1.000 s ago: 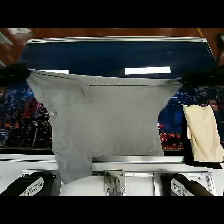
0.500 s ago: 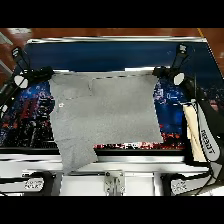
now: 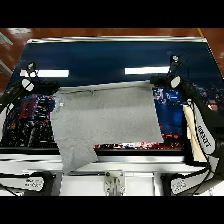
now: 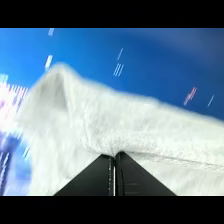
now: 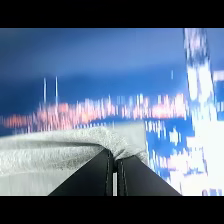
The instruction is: Fold the shirts.
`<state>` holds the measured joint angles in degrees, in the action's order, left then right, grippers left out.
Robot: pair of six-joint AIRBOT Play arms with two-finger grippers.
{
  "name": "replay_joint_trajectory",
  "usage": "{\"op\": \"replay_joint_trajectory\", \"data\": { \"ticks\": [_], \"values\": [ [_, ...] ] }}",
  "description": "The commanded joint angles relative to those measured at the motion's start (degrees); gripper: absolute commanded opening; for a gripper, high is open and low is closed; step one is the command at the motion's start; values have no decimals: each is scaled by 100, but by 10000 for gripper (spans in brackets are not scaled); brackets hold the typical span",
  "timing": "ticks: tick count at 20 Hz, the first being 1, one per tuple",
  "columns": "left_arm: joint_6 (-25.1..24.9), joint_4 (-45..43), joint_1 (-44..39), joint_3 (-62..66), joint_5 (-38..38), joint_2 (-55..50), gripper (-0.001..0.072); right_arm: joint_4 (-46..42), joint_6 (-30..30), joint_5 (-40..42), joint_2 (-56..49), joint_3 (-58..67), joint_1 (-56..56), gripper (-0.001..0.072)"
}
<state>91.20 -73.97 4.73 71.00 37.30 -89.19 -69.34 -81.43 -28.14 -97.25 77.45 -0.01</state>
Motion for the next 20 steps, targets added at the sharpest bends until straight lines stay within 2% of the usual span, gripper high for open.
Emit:
{"op": "replay_joint_trajectory", "data": {
  "ticks": [1, 3, 4, 9, 10, 11, 12, 13, 14, 16, 18, 20],
  "values": [
    [-468, -87, 210, -2, 1827, 208, 31, -37, -4, -1631, 212, 0, -254, 55],
    [-719, -87, 210, -4, 2658, 155, 31, -24, -52, -2398, 175, -2, -328, 55],
    [-710, -81, 201, -4, 2822, 92, 31, -63, -55, -2581, 129, -2, -326, 55],
    [-271, -46, 203, -4, 2881, -149, 31, -13, -452, -2907, -140, -2, -203, 56],
    [-236, -44, 205, -2, 2896, -146, 31, 7, -501, -2909, -144, -2, -195, 88],
    [-238, -46, 210, 11, 2988, -136, 69, 35, -501, -2900, -131, 7, -197, 233],
    [-238, -59, 234, 52, 3176, -127, 193, 90, -487, -3018, -70, 46, -219, 485],
    [-243, -68, 282, 136, 3486, -111, 450, 85, -393, -3187, 24, 107, -245, 570],
    [-240, -61, 358, 229, 3814, -76, 605, 31, -227, -3436, 162, 208, -286, 575],
    [-549, -59, 581, 356, 4450, 251, 606, -428, 22, -4076, 557, 398, -433, 574],
    [-859, -61, 957, 188, 4638, 946, 606, -1491, 125, -4846, 984, 411, -691, 573],
    [-1064, 264, 1543, -433, 4843, 1679, 602, -1733, 131, -5335, 1276, 297, -1187, 573]
  ]
}}
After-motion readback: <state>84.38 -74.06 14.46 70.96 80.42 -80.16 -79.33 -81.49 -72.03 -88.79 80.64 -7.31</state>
